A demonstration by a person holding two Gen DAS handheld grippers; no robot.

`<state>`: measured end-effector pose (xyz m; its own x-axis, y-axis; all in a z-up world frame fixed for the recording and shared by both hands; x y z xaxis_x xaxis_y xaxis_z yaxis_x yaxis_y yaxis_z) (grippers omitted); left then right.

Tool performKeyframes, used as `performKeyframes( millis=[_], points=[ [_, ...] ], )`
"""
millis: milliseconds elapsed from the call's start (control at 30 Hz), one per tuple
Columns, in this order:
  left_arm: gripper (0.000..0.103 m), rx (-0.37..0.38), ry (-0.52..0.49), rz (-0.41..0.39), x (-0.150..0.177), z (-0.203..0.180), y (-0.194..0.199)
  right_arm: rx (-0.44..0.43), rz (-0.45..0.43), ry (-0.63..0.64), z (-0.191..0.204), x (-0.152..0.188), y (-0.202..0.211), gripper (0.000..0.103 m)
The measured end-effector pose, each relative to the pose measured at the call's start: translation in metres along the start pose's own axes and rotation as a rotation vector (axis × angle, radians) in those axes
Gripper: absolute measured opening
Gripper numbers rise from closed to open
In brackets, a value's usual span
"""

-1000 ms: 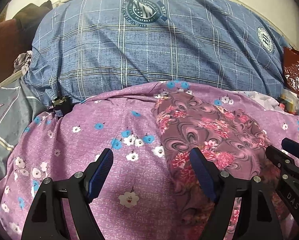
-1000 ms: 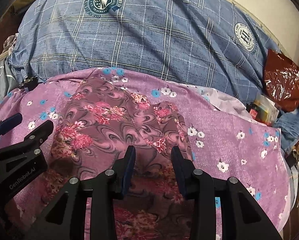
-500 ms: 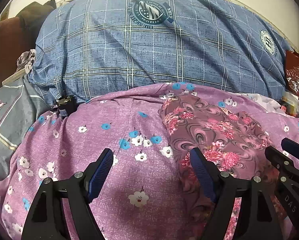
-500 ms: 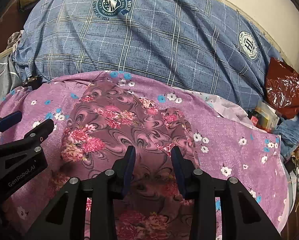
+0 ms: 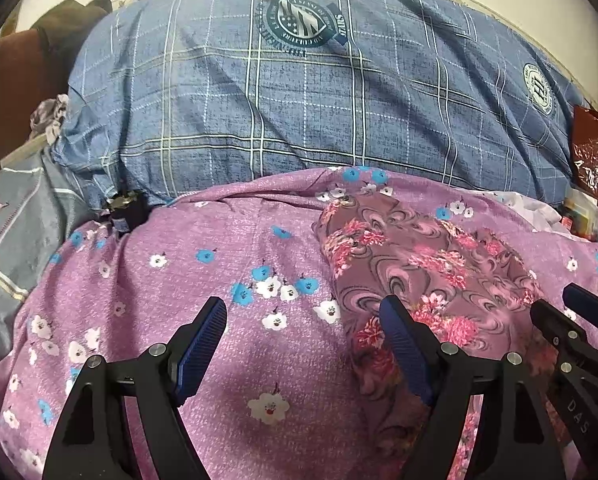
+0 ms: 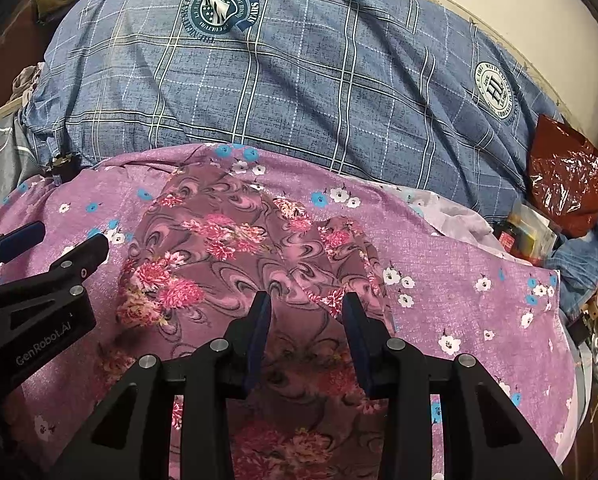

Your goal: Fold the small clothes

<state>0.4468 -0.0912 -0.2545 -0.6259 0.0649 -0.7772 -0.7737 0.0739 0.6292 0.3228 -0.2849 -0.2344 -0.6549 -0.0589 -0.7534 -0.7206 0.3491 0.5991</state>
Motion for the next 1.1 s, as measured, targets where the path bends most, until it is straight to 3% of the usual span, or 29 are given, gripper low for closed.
performKeyframes(
  millis=[200,300,400,533,567,667,733,867,1000,1100],
  points=[
    [0.079,0.006,0.048,0.098,-0.009,0.018,-0.041,-0.143,0.103,-0.175,-0.023,-0.024,-0.042,0.036],
    [0.079,0.009,0.084,0.143,-0.010,0.024,-0.064,-0.247,0.177,-0.263,-0.025,-0.038,-0.076,0.021],
    [0.079,-0.004,0.057,0.139,-0.018,0.022,-0.082,-0.330,0.231,-0.317,-0.017,-0.048,-0.104,0.021],
    [0.081,-0.026,-0.021,0.191,-0.011,0.017,-0.103,-0.305,0.338,-0.298,-0.001,-0.035,-0.144,0.018],
    [0.081,-0.019,-0.014,0.199,-0.009,0.018,-0.106,-0.308,0.325,-0.302,0.000,-0.034,-0.147,0.018],
    [0.077,-0.025,-0.004,0.206,-0.013,0.020,-0.101,-0.315,0.313,-0.293,-0.002,-0.038,-0.135,0.020],
    [0.077,-0.016,0.000,0.166,-0.022,0.019,-0.086,-0.330,0.282,-0.314,-0.012,-0.040,-0.118,0.024],
    [0.078,0.066,-0.030,0.121,-0.026,0.000,-0.063,-0.328,0.251,-0.344,-0.040,-0.031,-0.083,0.026],
    [0.078,0.102,-0.108,0.180,-0.002,-0.024,-0.065,-0.345,0.293,-0.353,-0.052,-0.005,-0.062,0.029],
    [0.079,0.064,-0.181,0.189,0.009,-0.032,-0.068,-0.326,0.347,-0.310,-0.047,0.023,-0.063,0.031]
  ],
)
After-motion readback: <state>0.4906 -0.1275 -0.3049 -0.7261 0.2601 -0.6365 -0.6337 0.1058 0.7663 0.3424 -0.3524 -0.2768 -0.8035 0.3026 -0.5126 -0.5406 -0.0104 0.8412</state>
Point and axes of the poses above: each gripper's, at about its wrist camera, not at the fingertips, and y roughly against the way its jaws point, z to its left, x to its underside, the point moved 9 cm from there along -y, roughly the way its jaws point, and after that the axes turned 4 degrees about -y, right-handed, at the moved point
